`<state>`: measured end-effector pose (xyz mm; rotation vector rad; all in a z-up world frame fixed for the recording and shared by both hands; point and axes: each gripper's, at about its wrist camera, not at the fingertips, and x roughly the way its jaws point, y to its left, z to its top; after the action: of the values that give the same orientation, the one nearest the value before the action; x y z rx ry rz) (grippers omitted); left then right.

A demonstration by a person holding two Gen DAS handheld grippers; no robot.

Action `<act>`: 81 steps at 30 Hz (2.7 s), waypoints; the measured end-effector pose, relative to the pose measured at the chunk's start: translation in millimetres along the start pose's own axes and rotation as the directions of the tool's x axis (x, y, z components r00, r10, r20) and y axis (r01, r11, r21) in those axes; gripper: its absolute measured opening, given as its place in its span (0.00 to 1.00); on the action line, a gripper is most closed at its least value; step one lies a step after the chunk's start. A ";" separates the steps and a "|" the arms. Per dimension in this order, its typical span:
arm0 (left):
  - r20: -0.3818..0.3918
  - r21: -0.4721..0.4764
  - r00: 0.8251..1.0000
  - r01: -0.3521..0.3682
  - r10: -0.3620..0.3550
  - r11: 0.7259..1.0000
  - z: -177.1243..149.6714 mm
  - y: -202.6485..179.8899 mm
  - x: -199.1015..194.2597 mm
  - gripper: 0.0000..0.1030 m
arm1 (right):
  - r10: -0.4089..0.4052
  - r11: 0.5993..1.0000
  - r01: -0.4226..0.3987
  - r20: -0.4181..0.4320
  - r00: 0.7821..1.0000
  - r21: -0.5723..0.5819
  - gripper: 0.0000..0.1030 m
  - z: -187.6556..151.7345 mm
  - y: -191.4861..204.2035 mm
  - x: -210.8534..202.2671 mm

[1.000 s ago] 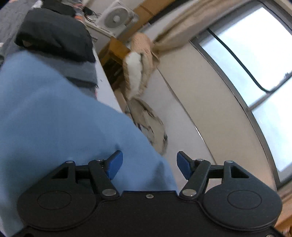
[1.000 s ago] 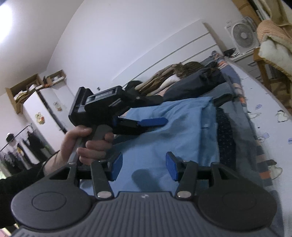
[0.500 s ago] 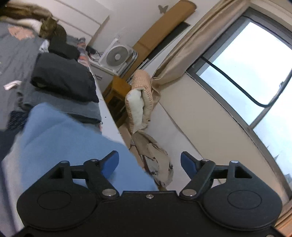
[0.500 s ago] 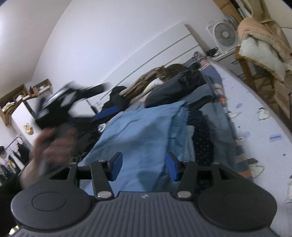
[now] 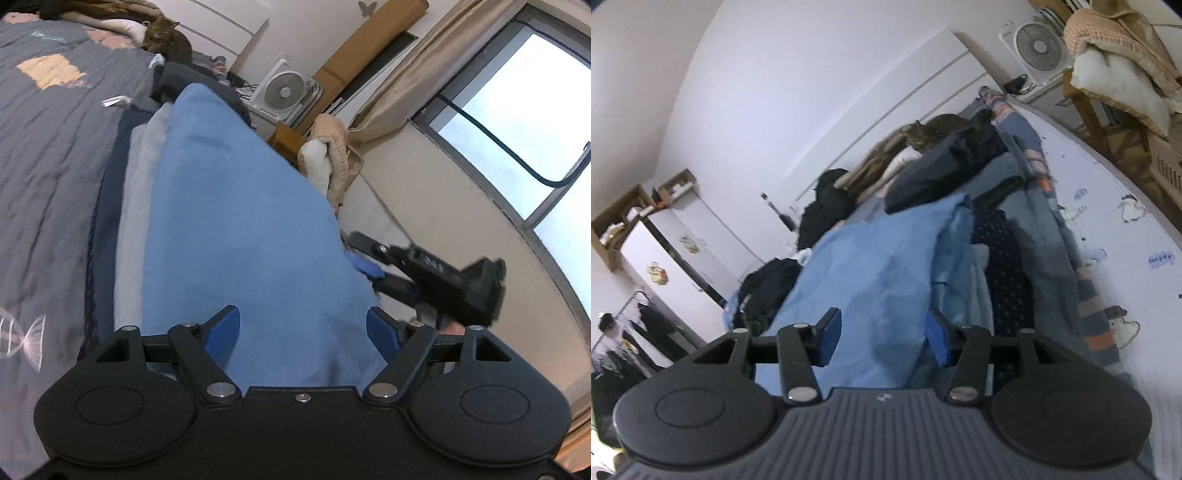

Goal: Fold clothes

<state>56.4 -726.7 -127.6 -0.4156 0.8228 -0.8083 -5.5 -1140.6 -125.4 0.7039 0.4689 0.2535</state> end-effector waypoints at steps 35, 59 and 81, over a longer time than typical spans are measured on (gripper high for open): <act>0.010 -0.016 0.999 -0.048 0.048 0.999 -36.5 -3.4 -9.2 0.74 | -0.087 0.995 0.083 0.070 0.994 0.059 0.00 5.6 -19.8 -21.1; 0.040 0.022 0.995 -0.094 0.093 0.995 -90.3 -34.6 -85.2 0.77 | -0.189 0.961 0.176 -0.045 0.981 -0.214 0.18 -80.7 52.2 -74.8; 0.038 0.013 0.993 -0.108 0.107 0.994 -103.6 -39.8 -91.2 0.78 | -0.193 0.934 0.159 -0.078 0.978 -0.321 0.40 -79.8 56.9 -67.5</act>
<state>-80.9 -684.3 -124.0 -0.3690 0.7970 -0.7040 -107.2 -1079.4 -118.2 0.3347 0.5767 0.1917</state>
